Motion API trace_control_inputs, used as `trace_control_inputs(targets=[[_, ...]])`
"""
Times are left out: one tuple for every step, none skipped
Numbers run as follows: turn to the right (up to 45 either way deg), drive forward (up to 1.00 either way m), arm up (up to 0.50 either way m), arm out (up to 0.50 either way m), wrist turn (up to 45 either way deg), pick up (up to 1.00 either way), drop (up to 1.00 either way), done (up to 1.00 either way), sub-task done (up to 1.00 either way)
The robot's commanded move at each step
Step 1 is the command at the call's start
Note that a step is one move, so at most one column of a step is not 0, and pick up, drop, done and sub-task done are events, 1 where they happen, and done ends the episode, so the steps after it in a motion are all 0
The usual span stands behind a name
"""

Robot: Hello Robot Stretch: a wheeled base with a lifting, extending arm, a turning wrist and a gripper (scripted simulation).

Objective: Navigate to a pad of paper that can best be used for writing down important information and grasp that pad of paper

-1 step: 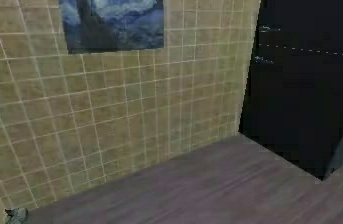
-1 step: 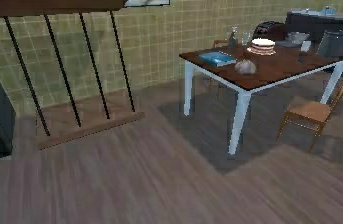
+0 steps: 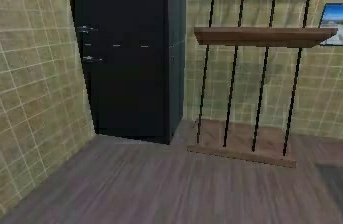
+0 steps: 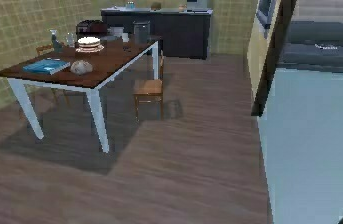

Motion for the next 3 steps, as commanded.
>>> trace_control_inputs(targets=[[9.0, 0.00, 0.00, 0.00, 0.0, 0.00, 0.00, 0.00, 0.00], [0.0, 0.05, 0.00, 0.00, 0.0, 0.00, 0.00, 0.00, 0.00], [45.0, 0.00, 0.00, 0.00, 0.0, 0.00, 0.00, 0.00, 0.00]])
